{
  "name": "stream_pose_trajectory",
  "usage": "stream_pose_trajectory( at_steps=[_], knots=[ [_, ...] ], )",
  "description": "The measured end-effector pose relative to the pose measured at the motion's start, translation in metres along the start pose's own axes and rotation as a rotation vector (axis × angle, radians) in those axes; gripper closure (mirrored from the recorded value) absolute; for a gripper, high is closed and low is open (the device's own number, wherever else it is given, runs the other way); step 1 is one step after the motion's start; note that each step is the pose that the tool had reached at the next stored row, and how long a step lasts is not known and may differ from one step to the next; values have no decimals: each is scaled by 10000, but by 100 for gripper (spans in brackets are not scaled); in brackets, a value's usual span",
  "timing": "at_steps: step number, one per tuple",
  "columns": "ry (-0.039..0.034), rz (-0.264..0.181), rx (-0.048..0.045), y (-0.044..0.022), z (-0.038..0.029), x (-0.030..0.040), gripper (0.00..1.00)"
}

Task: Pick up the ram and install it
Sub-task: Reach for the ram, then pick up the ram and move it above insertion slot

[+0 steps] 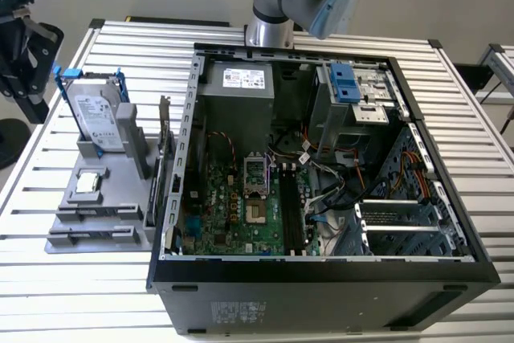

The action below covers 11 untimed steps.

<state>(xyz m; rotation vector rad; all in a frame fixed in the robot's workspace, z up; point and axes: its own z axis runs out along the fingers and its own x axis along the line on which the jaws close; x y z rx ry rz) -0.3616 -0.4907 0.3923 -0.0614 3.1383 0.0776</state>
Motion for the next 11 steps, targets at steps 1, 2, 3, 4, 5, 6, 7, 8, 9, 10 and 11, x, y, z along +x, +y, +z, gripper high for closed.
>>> stream_pose_trajectory(
  at_steps=[1,2,3,4,5,6,7,8,9,10,11],
  knots=[
    [4,0,0,-8,0,-1,100],
    [10,1,0,-16,-1,-3,100],
    [14,1,0,-24,-2,-4,100],
    [18,1,0,-33,-2,-5,100],
    [21,1,-1,-40,-2,-6,100],
    [27,1,-1,-49,-3,-8,100],
    [32,1,-1,-57,-3,-10,100],
    [36,2,-1,-64,-3,-11,100],
    [40,2,-1,-72,-4,-11,100],
    [43,3,-1,-76,-4,-11,100],
    [43,4,-2,-76,-4,-12,100]
  ],
)
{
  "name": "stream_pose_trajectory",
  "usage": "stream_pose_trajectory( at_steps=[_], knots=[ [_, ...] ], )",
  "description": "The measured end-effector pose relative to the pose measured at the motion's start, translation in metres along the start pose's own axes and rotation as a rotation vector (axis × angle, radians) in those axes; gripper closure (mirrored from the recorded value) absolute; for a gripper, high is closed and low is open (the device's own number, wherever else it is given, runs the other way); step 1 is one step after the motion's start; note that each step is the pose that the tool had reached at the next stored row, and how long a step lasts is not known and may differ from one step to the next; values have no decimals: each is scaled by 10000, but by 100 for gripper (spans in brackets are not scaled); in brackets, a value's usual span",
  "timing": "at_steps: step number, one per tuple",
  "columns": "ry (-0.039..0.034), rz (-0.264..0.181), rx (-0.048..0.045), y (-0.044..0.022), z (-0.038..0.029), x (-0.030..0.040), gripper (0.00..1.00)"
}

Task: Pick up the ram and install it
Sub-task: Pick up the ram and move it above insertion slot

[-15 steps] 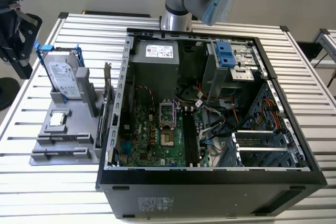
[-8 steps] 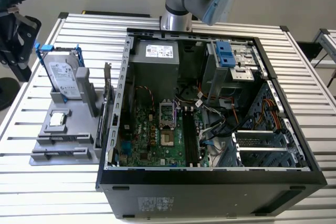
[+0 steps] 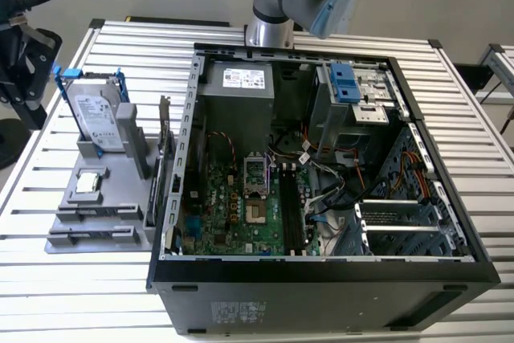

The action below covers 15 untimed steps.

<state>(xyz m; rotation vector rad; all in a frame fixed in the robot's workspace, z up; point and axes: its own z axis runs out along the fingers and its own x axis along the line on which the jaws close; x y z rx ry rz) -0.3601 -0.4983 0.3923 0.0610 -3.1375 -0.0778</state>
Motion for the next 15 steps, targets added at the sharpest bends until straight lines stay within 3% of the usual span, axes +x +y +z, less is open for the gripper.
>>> stream_pose_trajectory(
  at_steps=[6,8,15],
  knots=[
    [12,-1,1,-2,0,0,100],
    [141,6,-5,-2,0,0,100],
    [156,7,-6,-2,0,0,100]
  ],
)
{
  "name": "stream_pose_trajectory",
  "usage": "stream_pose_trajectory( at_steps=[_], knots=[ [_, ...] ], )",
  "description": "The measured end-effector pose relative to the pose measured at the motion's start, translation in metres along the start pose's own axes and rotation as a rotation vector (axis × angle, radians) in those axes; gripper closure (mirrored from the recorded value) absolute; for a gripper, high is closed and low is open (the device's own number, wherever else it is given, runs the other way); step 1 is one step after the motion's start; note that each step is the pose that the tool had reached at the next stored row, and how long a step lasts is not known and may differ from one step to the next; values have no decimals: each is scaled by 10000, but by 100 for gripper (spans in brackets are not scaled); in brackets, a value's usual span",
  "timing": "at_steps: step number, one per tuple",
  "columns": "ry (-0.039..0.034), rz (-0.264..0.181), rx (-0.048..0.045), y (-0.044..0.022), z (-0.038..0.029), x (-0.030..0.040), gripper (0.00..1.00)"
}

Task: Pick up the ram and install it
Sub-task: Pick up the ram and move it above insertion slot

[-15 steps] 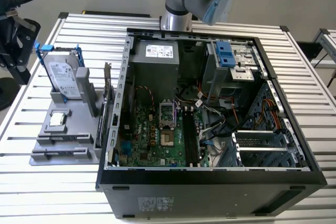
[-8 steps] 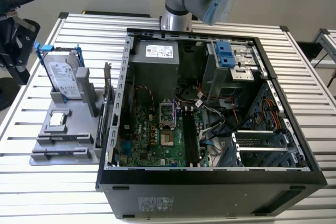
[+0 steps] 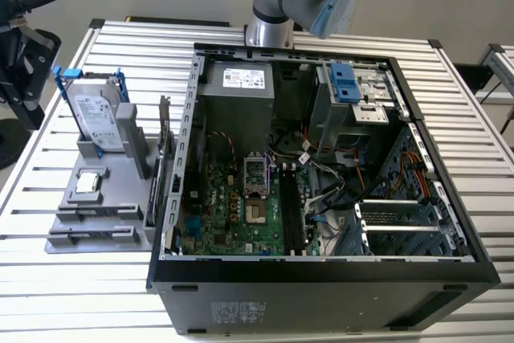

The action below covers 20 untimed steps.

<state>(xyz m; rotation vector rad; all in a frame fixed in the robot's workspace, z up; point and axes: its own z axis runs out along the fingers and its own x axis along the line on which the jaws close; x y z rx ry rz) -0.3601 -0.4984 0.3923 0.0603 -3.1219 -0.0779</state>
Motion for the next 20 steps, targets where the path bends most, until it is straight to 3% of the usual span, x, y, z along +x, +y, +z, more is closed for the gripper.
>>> stream_pose_trajectory(
  at_steps=[20],
  knots=[
    [-35,712,-12,0,0,5,100]
  ],
)
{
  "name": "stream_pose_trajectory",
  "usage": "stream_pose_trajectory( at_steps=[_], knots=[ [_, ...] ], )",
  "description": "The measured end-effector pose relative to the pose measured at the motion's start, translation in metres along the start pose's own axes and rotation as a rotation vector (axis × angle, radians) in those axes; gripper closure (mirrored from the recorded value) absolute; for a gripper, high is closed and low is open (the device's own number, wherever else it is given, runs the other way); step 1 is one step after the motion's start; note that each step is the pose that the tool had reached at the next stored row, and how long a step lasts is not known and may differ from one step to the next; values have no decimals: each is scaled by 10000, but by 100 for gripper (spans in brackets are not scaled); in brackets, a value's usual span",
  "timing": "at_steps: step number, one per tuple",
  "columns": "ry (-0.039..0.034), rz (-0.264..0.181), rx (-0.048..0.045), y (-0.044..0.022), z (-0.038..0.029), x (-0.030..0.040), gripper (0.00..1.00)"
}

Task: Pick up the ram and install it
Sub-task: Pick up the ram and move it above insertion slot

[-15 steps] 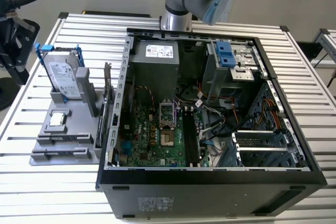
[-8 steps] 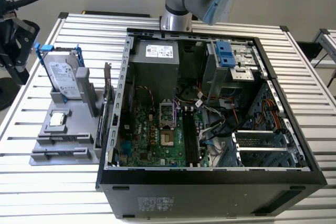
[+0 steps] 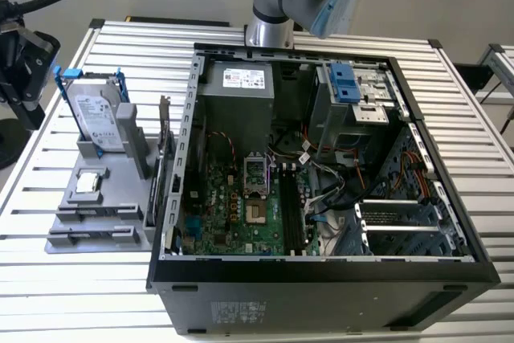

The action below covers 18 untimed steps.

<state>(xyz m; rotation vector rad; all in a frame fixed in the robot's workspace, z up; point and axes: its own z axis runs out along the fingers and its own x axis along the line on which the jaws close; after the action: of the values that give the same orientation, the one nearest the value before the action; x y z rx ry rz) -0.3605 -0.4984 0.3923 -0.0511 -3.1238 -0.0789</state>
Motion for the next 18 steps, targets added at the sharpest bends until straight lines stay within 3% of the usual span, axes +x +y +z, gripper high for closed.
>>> stream_pose_trajectory(
  at_steps=[18],
  knots=[
    [-34,677,-12,0,0,2,100]
  ],
)
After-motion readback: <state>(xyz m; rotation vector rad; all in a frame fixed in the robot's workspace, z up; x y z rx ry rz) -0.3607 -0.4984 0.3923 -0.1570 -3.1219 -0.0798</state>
